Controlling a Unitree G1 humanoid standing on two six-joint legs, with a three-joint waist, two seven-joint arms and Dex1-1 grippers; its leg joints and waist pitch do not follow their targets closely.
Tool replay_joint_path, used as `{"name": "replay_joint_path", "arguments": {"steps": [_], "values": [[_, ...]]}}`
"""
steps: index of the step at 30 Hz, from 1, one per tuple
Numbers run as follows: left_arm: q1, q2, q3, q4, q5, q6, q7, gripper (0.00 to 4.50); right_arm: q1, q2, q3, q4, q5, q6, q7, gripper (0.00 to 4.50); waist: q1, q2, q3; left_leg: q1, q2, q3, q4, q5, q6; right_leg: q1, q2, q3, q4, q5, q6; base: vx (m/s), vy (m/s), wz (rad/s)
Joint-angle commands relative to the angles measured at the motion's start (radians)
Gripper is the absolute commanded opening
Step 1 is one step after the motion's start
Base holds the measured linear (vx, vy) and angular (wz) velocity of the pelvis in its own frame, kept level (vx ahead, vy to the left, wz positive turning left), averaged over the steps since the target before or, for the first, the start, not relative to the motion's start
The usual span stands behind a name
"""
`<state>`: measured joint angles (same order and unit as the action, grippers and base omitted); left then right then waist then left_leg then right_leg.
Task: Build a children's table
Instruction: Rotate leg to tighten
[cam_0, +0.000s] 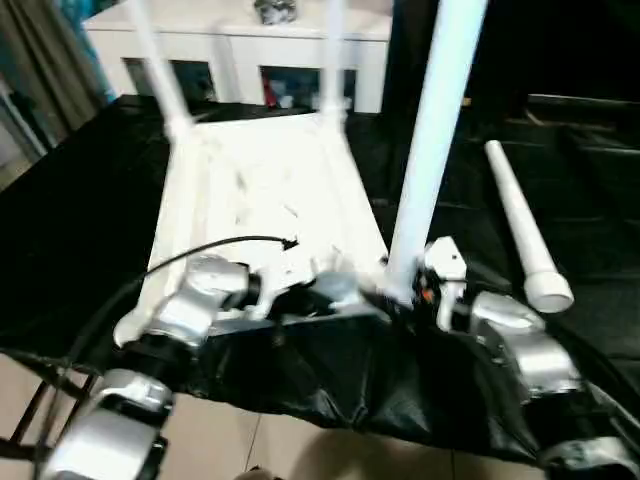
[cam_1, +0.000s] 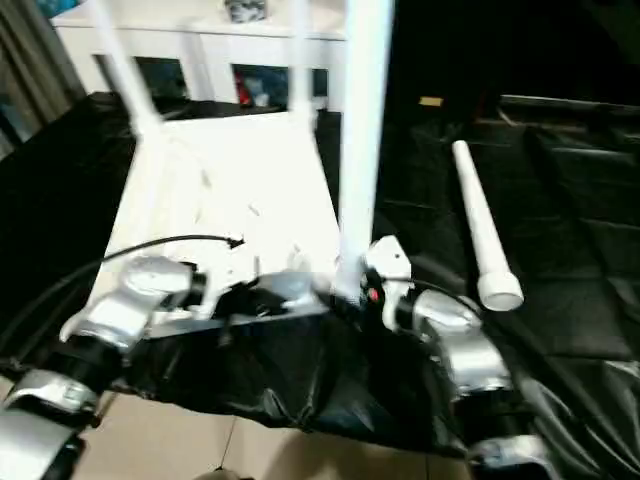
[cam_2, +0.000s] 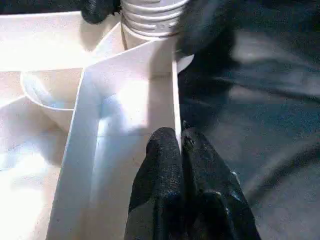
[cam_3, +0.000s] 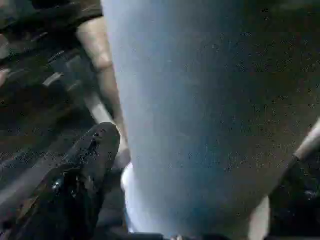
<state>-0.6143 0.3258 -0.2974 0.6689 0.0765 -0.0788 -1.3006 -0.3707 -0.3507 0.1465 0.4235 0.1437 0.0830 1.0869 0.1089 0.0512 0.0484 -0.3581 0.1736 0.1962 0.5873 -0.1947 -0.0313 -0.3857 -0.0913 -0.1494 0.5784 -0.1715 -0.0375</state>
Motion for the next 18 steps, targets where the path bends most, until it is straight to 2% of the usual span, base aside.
{"name": "replay_joint_path", "arguments": {"steps": [1, 2, 4, 5, 7, 10, 12, 13, 15, 16, 17, 18], "values": [[-0.004, -0.01, -0.064, -0.012, 0.0, -0.031, -0.071, 0.0, -0.005, 0.0, 0.065, -0.036, 0.009, 0.02, 0.09, 3.88, 0.004, -0.008, -0.066, 0.007, 0.081, -0.035, -0.065, -0.191, 0.089, 0.049, -0.095, 0.078, -0.064, -0.237, -0.165, 0.0, 0.0, 0.0], [-0.005, -0.007, -0.066, -0.011, 0.0, -0.035, -0.081, 0.0, -0.006, -0.006, 0.07, -0.038, 0.008, 0.024, 0.106, 3.88, 0.006, -0.009, -0.065, 0.008, 0.081, -0.035, -0.066, -0.202, 0.079, 0.048, -0.095, 0.079, -0.067, -0.261, -0.161, 0.0, 0.0, 0.0], [-0.008, 0.004, -0.074, -0.006, -0.002, -0.05, -0.116, 0.0, -0.012, -0.019, 0.081, -0.045, 0.012, 0.031, 0.143, 3.55, 0.01, -0.009, -0.064, 0.012, 0.08, -0.035, -0.067, -0.213, 0.068, 0.046, -0.096, 0.08, -0.071, -0.29, -0.155, 0.0, 0.0, 0.0], [-0.008, 0.004, -0.074, -0.006, -0.002, -0.05, -0.116, 0.0, -0.012, -0.019, 0.081, -0.045, 0.012, 0.031, 0.143, 3.52, 0.01, -0.01, -0.064, 0.011, 0.08, -0.035, -0.068, -0.213, 0.065, 0.046, -0.096, 0.08, -0.072, -0.298, -0.152, 0.0, 0.0, 0.0], [-0.012, 0.009, -0.076, 0.0, -0.002, -0.058, -0.133, 0.0, -0.019, -0.014, 0.081, -0.045, 0.017, 0.035, 0.143, 3.52, 0.01, -0.01, -0.065, 0.01, 0.082, -0.037, -0.069, -0.207, 0.057, 0.047, -0.097, 0.08, -0.069, -0.287, -0.153, 0.0, 0.0, 0.0], [-0.015, 0.011, -0.075, 0.006, -0.002, -0.062, -0.138, 0.0, -0.02, -0.01, 0.083, -0.047, 0.025, 0.043, 0.144, 3.16, 0.009, -0.01, -0.067, 0.008, 0.081, -0.037, -0.068, -0.197, 0.058, 0.048, -0.097, 0.08, -0.066, -0.269, -0.157, 0.0, 0.0, 0.0], [-0.016, 0.011, -0.072, 0.01, -0.005, -0.062, -0.137, 0.0, -0.017, -0.008, 0.084, -0.051, 0.03, 0.05, 0.147, 3.07, 0.01, -0.01, -0.067, 0.008, 0.08, -0.036, -0.066, -0.187, 0.062, 0.049, -0.097, 0.08, -0.066, -0.258, -0.16, 0.0, 0.0, 0.0], [-0.019, 0.008, -0.064, 0.017, -0.012, -0.056, -0.134, 0.0, -0.008, -0.002, 0.083, -0.058, 0.032, 0.054, 0.143, 2.98, 0.011, -0.007, -0.068, 0.007, 0.08, -0.036, -0.066, -0.183, 0.063, 0.049, -0.097, 0.08, -0.065, -0.251, -0.161, 0.0, 0.0, 0.0], [-0.02, -0.004, -0.047, 0.019, -0.027, -0.026, -0.121, 0.0, 0.0, 0.016, 0.065, -0.056, 0.034, 0.052, 0.104, 2.84, 0.01, -0.007, -0.067, 0.007, 0.08, -0.037, -0.066, -0.189, 0.061, 0.049, -0.097, 0.079, -0.065, -0.258, -0.159, 0.0, 0.0, 0.0], [-0.028, -0.023, -0.027, 0.029, -0.027, 0.001, -0.067, 0.0, -0.007, 0.048, 0.036, -0.025, 0.011, 0.04, -0.001, 2.82, 0.008, -0.007, -0.065, 0.008, 0.08, -0.035, -0.067, -0.197, 0.056, 0.048, -0.097, 0.079, -0.069, -0.271, -0.158, 0.0, 0.0, 0.0], [-0.028, -0.023, -0.027, 0.029, -0.027, 0.001, -0.067, 0.0, -0.007, 0.048, 0.036, -0.025, 0.011, 0.04, -0.001, 2.8, 0.007, -0.006, -0.064, 0.01, 0.08, -0.037, -0.069, -0.21, 0.044, 0.046, -0.098, 0.078, -0.072, -0.297, -0.154, 0.0, 0.0, 0.0], [-0.036, -0.033, -0.018, 0.041, -0.018, 0.009, -0.027, 0.0, -0.016, 0.072, 0.015, 0.004, -0.01, 0.022, -0.085, 2.8, 0.003, -0.008, -0.062, 0.011, 0.079, -0.039, -0.071, -0.228, 0.03, 0.046, -0.098, 0.077, -0.075, -0.331, -0.146, 0.0, 0.0, 0.0]]}}
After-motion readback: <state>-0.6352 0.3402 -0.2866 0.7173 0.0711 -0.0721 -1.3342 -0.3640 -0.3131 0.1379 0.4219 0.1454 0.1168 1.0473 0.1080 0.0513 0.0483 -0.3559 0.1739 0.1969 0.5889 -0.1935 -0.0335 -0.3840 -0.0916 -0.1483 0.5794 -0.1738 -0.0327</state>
